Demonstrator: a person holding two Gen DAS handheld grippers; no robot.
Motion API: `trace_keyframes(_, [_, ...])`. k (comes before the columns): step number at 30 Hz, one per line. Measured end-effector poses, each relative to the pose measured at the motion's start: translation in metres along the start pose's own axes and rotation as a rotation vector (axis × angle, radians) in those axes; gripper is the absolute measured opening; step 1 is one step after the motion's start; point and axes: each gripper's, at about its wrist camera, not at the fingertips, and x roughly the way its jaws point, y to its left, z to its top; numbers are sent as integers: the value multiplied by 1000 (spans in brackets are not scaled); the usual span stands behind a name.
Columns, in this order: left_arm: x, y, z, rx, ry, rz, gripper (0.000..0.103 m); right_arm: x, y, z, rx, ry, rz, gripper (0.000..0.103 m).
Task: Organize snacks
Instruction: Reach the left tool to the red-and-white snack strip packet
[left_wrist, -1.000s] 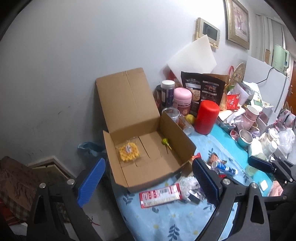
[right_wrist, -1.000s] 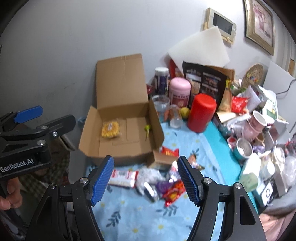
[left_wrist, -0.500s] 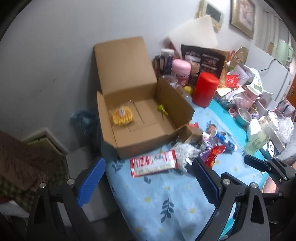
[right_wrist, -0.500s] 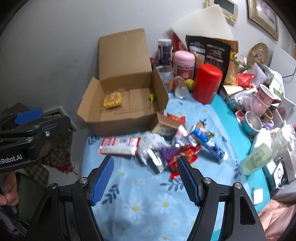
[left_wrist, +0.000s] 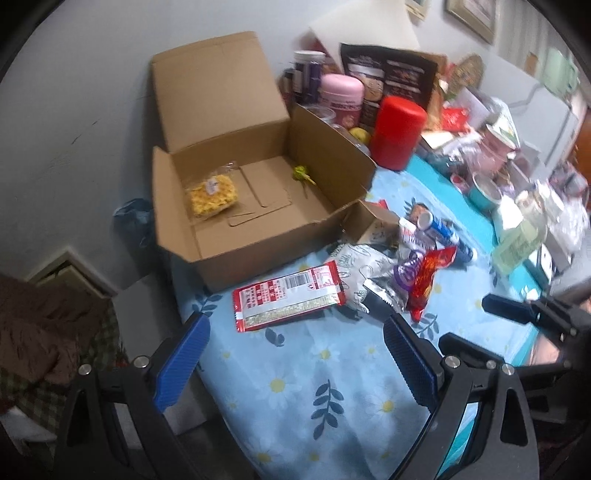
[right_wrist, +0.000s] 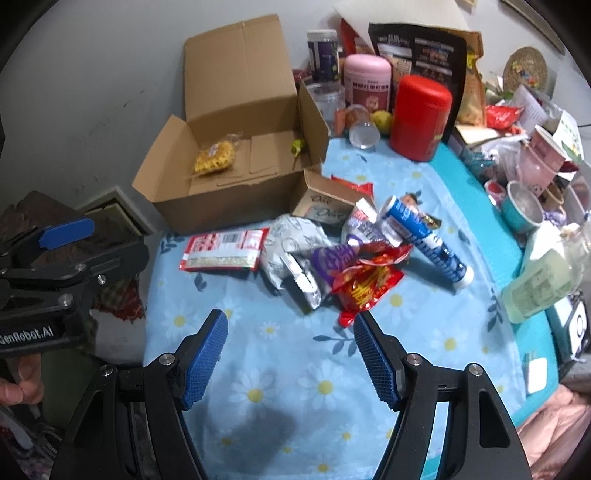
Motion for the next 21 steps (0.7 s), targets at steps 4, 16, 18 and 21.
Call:
trace_keyframes(4, [18,-3,2,45,24,-26,97,12,-8,0,28,5,-6,72])
trace_keyframes(16, [86,-9,15,184,116,0,97,59,-40,6,134,85,-27,72])
trace_keyframes(18, [96,-7,18,201,125,-7,97,65,-47,7,157,94,-27,72])
trace_keyframes(21, [111,-6,19,229,135,-26,97,73,-56,9,184,114,-45,72])
